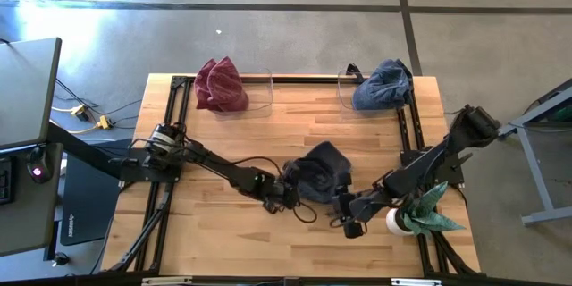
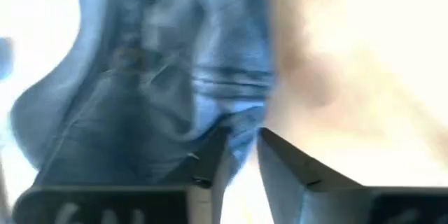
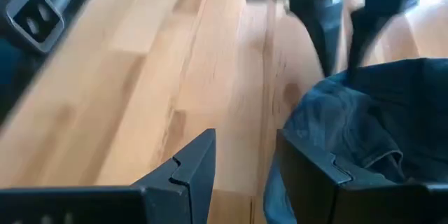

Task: Pick & Place hat
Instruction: Put the blue cap into the right transparent bin

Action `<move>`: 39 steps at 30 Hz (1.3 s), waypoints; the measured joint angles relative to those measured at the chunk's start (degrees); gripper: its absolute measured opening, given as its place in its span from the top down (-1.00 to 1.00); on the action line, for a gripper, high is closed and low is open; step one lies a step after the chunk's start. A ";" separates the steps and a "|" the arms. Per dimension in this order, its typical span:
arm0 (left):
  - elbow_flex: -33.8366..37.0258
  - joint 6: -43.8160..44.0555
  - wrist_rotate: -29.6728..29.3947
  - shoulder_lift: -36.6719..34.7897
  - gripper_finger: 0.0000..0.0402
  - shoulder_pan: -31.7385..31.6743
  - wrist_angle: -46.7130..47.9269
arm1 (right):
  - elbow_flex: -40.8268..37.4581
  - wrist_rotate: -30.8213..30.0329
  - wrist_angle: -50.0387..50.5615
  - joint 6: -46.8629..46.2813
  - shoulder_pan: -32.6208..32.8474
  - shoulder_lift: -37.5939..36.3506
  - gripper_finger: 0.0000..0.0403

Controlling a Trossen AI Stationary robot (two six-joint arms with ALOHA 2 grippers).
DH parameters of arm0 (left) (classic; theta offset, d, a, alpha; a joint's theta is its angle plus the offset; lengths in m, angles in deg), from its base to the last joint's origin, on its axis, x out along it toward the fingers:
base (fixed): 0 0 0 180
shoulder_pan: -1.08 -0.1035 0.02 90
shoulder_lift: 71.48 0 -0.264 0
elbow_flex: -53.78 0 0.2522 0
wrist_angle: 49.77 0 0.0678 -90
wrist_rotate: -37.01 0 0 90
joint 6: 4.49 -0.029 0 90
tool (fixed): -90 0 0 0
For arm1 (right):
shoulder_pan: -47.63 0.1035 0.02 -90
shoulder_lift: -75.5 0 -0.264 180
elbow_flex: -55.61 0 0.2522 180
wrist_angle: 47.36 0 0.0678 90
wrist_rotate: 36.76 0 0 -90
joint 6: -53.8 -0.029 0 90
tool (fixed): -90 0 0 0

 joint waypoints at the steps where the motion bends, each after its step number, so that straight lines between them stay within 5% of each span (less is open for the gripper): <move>1: 0.00 0.87 2.39 -0.34 0.67 0.05 0.42 | 0.00 -0.04 -0.48 1.19 0.00 1.09 0.27; 8: 0.14 6.33 7.34 -1.20 0.96 0.00 1.90 | 0.00 0.74 -8.11 9.85 -1.49 7.72 0.10; 15: 0.10 9.23 8.16 -1.37 0.98 0.04 2.29 | 0.60 -5.43 -10.43 19.25 -2.54 13.56 -0.07; 19: 0.24 10.52 3.75 -3.06 0.98 0.77 4.93 | 3.69 -8.57 -10.22 22.73 -3.17 17.82 -0.05; 25: 0.27 13.77 -4.15 -5.04 0.98 2.78 7.80 | 7.45 -14.35 -6.88 25.26 -4.76 22.59 0.13; 31: 0.42 14.80 -15.92 -6.72 0.98 6.77 12.43 | 7.67 -14.91 -4.29 21.73 -5.02 22.70 0.53; 36: 3.67 12.75 -14.91 -6.86 0.98 8.33 3.88 | 7.67 -12.88 -1.28 19.62 -4.50 20.69 0.94; 39: 4.53 8.77 -12.11 -6.86 0.98 8.78 -5.70 | 7.45 -9.87 1.36 16.52 -4.59 18.16 0.93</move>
